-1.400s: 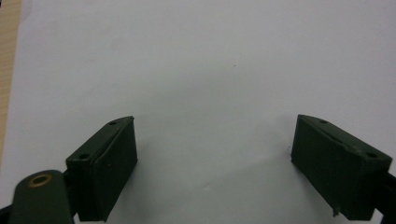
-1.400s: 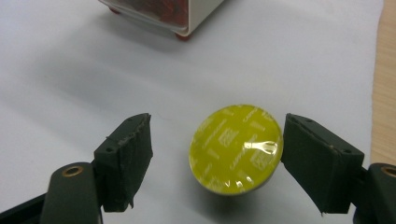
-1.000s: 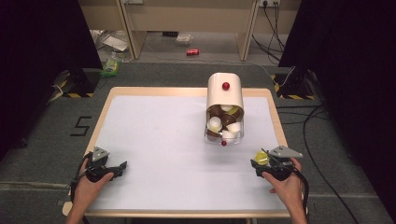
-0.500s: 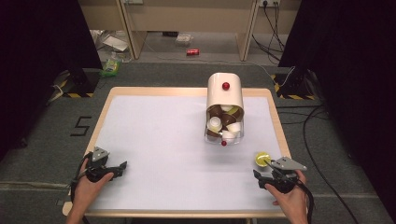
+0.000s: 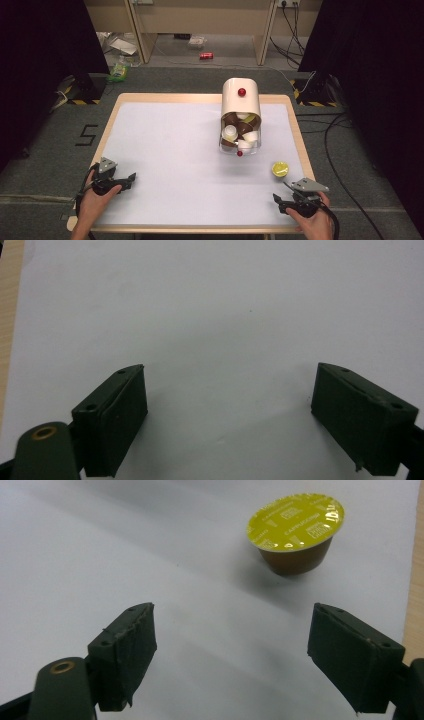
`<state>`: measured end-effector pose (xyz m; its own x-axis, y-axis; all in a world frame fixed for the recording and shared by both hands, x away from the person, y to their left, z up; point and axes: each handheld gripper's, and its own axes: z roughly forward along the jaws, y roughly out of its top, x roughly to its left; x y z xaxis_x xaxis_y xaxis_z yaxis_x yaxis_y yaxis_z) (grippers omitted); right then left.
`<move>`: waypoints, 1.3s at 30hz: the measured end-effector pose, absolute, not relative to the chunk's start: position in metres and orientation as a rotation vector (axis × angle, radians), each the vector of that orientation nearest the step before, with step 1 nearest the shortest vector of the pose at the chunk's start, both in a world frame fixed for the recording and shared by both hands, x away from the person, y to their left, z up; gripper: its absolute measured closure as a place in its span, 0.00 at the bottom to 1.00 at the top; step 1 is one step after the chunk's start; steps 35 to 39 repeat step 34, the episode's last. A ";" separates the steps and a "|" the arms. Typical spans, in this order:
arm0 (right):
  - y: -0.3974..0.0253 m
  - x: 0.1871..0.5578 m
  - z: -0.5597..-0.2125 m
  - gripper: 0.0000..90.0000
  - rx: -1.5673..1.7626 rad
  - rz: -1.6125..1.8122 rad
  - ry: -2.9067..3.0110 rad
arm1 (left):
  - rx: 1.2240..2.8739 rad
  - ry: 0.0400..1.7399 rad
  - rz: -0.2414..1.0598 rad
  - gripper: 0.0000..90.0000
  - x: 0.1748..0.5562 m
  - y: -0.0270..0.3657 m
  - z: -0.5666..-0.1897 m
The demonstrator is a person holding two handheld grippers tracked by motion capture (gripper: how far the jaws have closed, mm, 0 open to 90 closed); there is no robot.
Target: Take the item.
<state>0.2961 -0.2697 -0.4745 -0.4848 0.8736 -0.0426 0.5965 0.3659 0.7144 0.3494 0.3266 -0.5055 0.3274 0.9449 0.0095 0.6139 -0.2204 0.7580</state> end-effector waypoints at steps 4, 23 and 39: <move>-0.273 0.294 -0.477 0.22 1.292 0.890 2.221 | 1.934 1.369 0.640 0.16 0.349 0.327 -0.505; -0.283 0.295 -0.494 0.14 1.296 0.915 2.257 | 1.937 1.367 0.644 0.16 0.349 0.326 -0.505; -0.283 0.294 -0.494 0.14 1.301 0.920 2.254 | 1.934 1.369 0.640 0.16 0.349 0.327 -0.505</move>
